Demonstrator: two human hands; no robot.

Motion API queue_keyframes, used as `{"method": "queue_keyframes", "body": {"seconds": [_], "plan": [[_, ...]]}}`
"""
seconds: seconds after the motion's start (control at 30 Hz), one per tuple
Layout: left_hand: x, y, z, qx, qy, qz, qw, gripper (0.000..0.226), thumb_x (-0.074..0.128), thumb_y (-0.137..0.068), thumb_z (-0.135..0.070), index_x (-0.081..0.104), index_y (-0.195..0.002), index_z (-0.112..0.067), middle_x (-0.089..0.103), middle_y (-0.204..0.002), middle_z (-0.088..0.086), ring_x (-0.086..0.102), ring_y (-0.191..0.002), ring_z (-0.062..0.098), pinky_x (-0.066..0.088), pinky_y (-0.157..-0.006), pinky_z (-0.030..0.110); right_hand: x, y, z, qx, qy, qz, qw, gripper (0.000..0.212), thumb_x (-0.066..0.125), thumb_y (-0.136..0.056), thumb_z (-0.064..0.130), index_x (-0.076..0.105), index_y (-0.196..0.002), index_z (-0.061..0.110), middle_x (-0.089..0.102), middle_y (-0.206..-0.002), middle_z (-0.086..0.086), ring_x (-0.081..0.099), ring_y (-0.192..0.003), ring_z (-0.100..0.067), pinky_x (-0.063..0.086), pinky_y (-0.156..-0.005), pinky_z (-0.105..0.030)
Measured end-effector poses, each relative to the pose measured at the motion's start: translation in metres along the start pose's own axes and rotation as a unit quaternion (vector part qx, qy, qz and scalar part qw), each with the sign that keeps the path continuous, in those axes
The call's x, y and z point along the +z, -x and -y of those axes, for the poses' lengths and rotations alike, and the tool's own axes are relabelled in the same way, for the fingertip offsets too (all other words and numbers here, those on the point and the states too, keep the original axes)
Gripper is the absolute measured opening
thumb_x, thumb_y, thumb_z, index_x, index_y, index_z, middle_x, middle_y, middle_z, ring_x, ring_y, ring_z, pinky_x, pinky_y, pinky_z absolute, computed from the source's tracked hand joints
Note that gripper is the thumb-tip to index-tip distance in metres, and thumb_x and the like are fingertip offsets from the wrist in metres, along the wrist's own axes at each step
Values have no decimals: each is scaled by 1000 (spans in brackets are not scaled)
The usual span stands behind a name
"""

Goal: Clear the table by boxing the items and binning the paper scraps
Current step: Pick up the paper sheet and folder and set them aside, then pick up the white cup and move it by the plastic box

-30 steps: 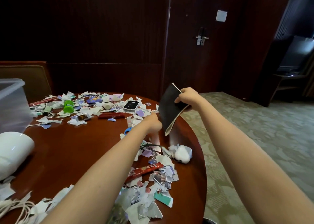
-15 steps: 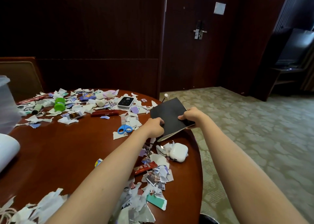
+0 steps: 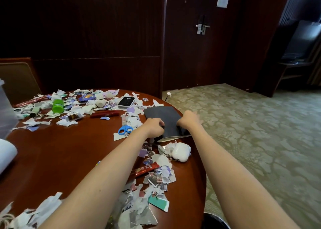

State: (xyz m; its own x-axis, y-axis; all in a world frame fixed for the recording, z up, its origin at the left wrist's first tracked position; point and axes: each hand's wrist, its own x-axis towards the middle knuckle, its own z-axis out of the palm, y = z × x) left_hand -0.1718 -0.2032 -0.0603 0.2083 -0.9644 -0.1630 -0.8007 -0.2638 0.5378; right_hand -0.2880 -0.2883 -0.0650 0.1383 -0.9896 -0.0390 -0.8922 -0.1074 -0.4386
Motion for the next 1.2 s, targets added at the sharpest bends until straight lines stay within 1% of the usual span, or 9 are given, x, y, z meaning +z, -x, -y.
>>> {"method": "queue_keyframes", "body": {"seconds": [0.13,0.27,0.47,0.6,0.7,0.87,1.0,1.13,1.2], "plan": [[-10,7,-3,2,-2,-8,1000,38,46,-94,-10,48,-132,-14,41,-141,10,39,-130,25,37,-104,34,-11,5,11,-40,-3,-36,999,31,51,-88,17,57,-116,7,38,-136,-16,34,-128,-33,26,-106,-46],[-28,19,-1,5,-2,-35,999,40,46,-93,-8,49,-132,-12,44,-140,9,42,-129,23,39,-101,30,-22,15,28,-71,-4,-52,996,29,51,-87,16,56,-115,7,41,-134,-16,38,-124,-32,34,-103,-42],[-62,52,10,-4,2,-76,997,36,46,-93,-8,53,-128,-10,49,-137,9,47,-125,23,40,-97,29,-31,39,65,-95,-16,-58,994,33,49,-91,18,56,-121,7,37,-138,-19,32,-130,-35,30,-106,-44],[-88,79,27,-25,-8,-115,993,35,48,-91,-9,56,-126,-11,52,-133,10,49,-121,23,42,-96,30,-23,55,102,-130,-75,-6,989,36,53,-85,22,62,-116,7,55,-127,-14,50,-119,-32,43,-100,-41],[-110,104,43,-40,-21,-131,990,32,48,-91,-6,61,-119,-12,56,-122,9,53,-113,22,43,-85,25,-16,74,130,-169,-108,81,976,27,56,-85,13,63,-109,2,60,-106,-10,56,-97,-21,46,-80,-28],[-141,151,71,-74,-13,-124,990,19,44,-92,-8,61,-97,-15,53,-84,2,50,-72,14,40,-58,18,-9,119,167,-197,-149,211,946,31,53,-91,15,55,-119,2,58,-104,-11,57,-92,-23,48,-79,-34],[-163,187,97,-139,16,-104,985,23,45,-94,-17,62,-108,-12,59,-94,3,55,-68,13,45,-61,23,2,146,196,-219,-154,276,923,31,47,-95,17,53,-122,4,60,-92,-8,56,-82,-20,47,-86,-36],[-183,216,127,-178,23,-122,976,30,47,-92,-19,62,-115,-7,64,-88,0,56,-65,15,44,-59,22,14,171,219,-231,-149,314,909,18,47,-94,15,53,-110,9,54,-72,-3,52,-63,-14,42,-62,-27],[-190,228,143,-202,25,-135,970,26,48,-94,-23,62,-111,-10,64,-88,-3,58,-66,11,44,-60,22,20,182,229,-224,-153,339,901,13,48,-95,15,49,-106,9,55,-72,-3,52,-61,-13,41,-59,-26]]}}
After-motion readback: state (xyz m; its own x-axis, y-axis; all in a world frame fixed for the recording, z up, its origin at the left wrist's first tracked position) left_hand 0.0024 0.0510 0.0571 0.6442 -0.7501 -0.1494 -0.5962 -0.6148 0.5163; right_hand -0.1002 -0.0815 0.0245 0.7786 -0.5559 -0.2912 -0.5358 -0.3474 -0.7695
